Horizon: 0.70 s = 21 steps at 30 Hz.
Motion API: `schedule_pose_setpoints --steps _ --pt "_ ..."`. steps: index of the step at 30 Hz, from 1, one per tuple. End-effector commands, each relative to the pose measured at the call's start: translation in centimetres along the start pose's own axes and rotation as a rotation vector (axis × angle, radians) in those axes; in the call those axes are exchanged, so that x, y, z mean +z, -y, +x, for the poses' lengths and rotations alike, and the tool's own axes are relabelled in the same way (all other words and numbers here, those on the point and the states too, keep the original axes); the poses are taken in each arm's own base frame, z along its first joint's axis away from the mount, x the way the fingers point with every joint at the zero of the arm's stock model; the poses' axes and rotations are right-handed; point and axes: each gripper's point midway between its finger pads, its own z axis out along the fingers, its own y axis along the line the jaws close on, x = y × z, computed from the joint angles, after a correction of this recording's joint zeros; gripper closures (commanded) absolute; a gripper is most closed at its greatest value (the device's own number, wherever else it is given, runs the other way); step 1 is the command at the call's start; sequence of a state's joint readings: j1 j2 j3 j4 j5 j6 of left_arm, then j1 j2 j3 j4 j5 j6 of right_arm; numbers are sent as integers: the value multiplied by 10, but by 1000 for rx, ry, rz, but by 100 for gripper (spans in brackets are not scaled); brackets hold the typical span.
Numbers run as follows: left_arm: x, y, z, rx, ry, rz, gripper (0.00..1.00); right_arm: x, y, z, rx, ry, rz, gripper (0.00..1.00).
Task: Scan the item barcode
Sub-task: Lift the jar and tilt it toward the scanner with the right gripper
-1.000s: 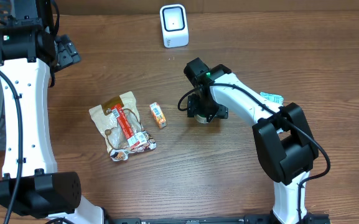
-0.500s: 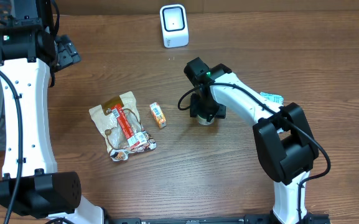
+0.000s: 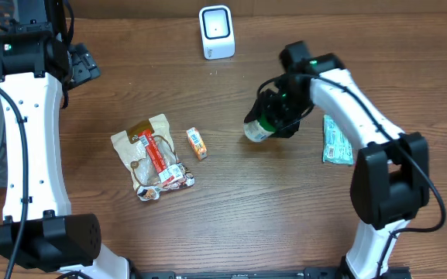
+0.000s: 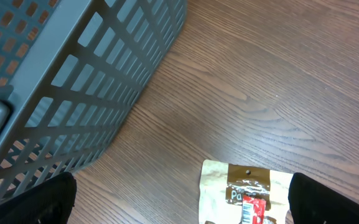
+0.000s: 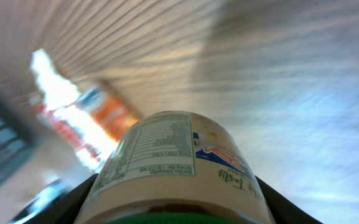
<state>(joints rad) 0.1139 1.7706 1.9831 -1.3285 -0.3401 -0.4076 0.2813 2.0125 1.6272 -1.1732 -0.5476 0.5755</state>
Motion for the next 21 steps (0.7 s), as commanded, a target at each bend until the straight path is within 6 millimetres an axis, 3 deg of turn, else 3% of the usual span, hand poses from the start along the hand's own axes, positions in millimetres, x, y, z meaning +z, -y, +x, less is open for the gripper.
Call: schedule_pose_setpoints --steps 1,12,21 --pt "-15 -3 -7 -5 39 17 0 -28 -40 24 -7 -108 -223 95" --pt "-15 -3 -7 -5 39 17 0 -47 -72 49 -2 -273 -439 96" --pt "-15 -3 -7 -5 39 17 0 -47 -72 50 104 -302 -429 96"
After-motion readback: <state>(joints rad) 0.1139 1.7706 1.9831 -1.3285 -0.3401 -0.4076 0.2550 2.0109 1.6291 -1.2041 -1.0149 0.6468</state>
